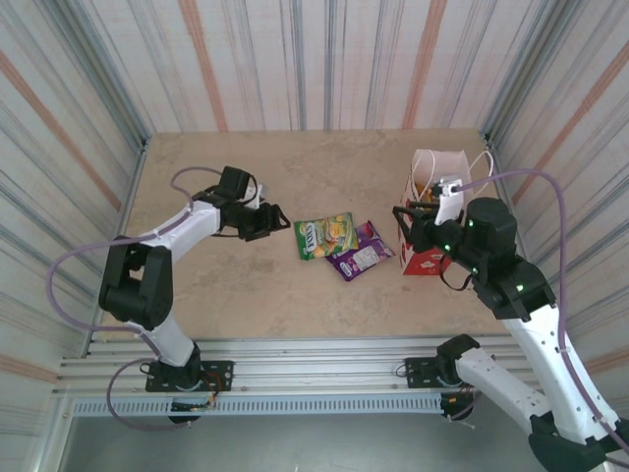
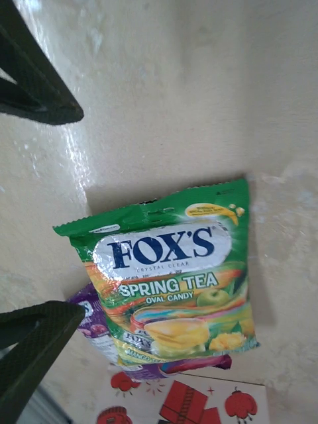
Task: Place the snacks into the paper bag
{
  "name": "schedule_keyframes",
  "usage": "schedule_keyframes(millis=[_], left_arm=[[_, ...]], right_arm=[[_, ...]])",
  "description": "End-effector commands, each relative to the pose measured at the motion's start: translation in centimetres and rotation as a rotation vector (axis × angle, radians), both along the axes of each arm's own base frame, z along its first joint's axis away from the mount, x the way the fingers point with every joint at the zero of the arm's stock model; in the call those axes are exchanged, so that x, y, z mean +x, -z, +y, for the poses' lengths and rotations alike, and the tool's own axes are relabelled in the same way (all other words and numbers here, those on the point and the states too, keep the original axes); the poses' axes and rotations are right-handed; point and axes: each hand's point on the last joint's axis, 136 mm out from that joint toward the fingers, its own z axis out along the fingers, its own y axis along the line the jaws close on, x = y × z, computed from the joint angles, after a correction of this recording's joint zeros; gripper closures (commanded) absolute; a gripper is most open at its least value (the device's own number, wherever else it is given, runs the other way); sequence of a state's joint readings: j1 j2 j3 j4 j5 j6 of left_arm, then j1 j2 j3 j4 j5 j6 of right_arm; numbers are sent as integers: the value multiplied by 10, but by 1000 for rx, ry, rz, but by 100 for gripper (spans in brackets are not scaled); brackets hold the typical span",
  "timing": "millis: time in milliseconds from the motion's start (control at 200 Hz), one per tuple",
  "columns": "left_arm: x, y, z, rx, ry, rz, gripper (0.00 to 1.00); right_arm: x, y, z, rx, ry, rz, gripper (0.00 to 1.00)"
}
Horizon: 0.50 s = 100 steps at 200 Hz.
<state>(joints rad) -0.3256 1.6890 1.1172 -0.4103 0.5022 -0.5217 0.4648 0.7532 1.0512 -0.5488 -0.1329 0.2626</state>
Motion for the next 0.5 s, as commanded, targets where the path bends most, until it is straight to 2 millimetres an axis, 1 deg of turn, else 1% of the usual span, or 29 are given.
schedule_keyframes(millis=[0, 75, 235, 356, 496], left_arm=[[-2, 11, -15, -111, -49, 73, 32], [-1, 24, -18, -122, -64, 104, 36], [0, 43, -28, -139, -61, 148, 42], [-1, 53, -38, -156, -55, 176, 48], [1, 62, -48, -151, -41, 189, 55]], right_arm=[[-1, 10, 7, 1, 1, 25, 55], [0, 11, 15, -3, -22, 17, 56], [2, 9, 26, -18, -49, 8, 55], [2, 11, 31, -22, -60, 4, 55], [1, 11, 31, -30, -58, -4, 55]])
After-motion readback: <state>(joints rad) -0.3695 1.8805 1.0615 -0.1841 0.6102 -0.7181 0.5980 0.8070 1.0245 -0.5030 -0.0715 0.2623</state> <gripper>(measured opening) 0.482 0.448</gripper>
